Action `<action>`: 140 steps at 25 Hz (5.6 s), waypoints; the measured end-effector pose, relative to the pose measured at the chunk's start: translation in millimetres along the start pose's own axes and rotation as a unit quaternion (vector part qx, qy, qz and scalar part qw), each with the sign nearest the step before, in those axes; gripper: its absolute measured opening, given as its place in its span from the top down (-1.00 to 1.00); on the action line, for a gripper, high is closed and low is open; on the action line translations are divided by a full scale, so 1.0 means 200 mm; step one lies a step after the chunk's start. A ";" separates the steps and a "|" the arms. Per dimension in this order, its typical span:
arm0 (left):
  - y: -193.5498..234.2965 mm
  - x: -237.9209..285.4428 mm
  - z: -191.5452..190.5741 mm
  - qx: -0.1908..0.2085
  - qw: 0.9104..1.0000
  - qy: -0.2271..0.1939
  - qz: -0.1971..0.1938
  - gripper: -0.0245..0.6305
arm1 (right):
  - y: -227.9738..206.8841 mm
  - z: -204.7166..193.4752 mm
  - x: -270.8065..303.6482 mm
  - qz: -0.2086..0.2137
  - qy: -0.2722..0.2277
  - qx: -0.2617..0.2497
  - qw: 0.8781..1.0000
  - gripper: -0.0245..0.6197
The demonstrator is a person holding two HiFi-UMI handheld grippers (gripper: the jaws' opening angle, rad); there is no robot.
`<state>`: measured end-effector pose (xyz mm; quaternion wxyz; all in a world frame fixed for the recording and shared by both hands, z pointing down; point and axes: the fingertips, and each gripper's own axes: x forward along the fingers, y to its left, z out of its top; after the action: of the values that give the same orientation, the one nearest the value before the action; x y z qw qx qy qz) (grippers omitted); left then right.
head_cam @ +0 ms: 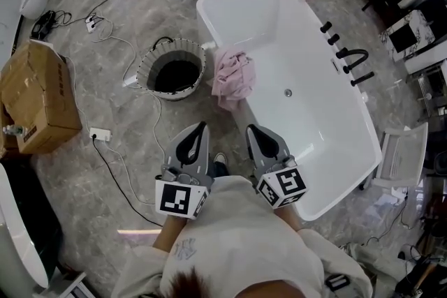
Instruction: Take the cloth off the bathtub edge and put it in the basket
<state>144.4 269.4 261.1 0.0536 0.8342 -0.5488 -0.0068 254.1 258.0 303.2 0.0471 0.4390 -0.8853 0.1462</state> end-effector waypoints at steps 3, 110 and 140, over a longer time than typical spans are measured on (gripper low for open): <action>0.03 0.01 0.00 -0.005 1.000 0.001 0.004 0.88 | 0.00 0.00 0.03 -0.002 0.002 0.002 1.000 0.92; 0.87 1.53 0.14 -0.009 0.996 0.035 -0.080 0.88 | -0.97 0.43 1.20 -0.134 -0.014 0.055 0.989 0.92; 0.90 1.62 -0.06 -0.009 0.984 0.088 -0.154 0.88 | -1.00 0.24 1.24 -0.183 -0.005 0.077 0.980 0.75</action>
<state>109.6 -97.7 306.0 0.1074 0.9055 -0.4069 0.0540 262.6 -59.8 354.1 0.0348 0.5965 -0.7762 0.2011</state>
